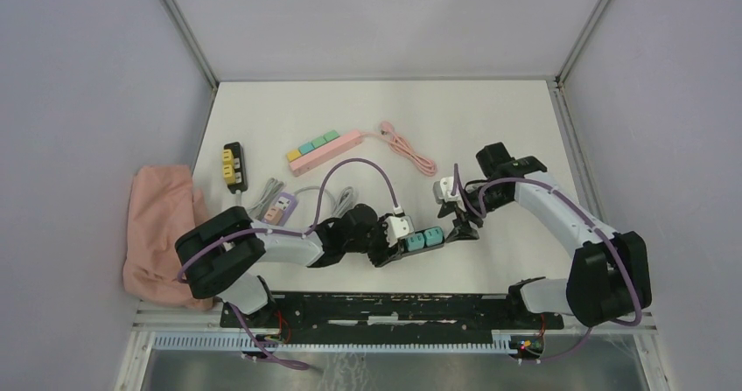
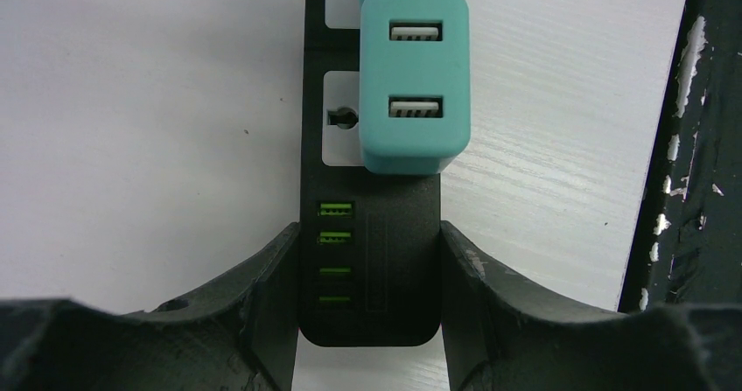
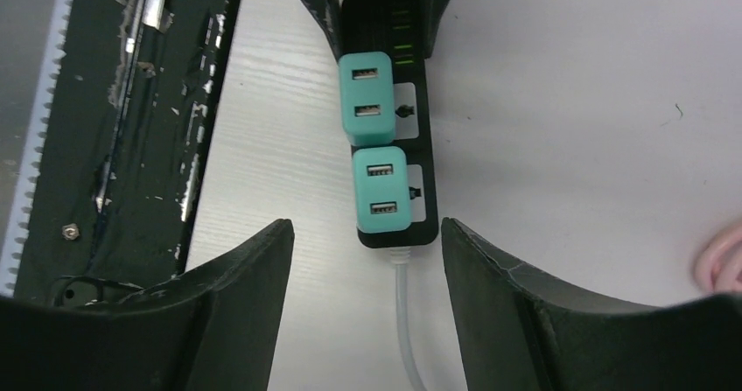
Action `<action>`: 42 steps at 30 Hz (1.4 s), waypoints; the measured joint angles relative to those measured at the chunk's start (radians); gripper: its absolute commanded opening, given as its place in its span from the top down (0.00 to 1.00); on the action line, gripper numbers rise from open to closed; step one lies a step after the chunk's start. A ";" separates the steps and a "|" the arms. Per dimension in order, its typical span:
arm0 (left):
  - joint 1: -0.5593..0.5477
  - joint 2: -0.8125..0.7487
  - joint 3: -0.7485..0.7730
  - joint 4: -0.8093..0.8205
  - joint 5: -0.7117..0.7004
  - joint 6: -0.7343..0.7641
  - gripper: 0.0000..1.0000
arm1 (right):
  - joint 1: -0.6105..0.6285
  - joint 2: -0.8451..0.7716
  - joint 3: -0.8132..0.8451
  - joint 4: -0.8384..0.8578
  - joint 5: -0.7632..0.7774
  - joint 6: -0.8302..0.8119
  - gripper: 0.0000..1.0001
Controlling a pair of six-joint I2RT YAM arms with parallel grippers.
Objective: Pull the plug off the socket
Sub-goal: Remove the plug from the socket.
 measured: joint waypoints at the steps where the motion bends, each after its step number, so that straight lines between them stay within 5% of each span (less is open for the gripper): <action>1: 0.000 0.001 -0.001 0.003 0.000 0.000 0.97 | 0.010 0.003 -0.002 0.026 0.020 0.020 0.34; 30: -0.006 0.005 -0.016 0.043 0.000 0.001 0.97 | 0.170 0.110 -0.002 0.148 0.169 0.112 0.46; 42: -0.008 0.005 -0.029 0.065 0.000 0.001 0.97 | 0.217 0.132 -0.001 0.164 0.212 0.127 0.79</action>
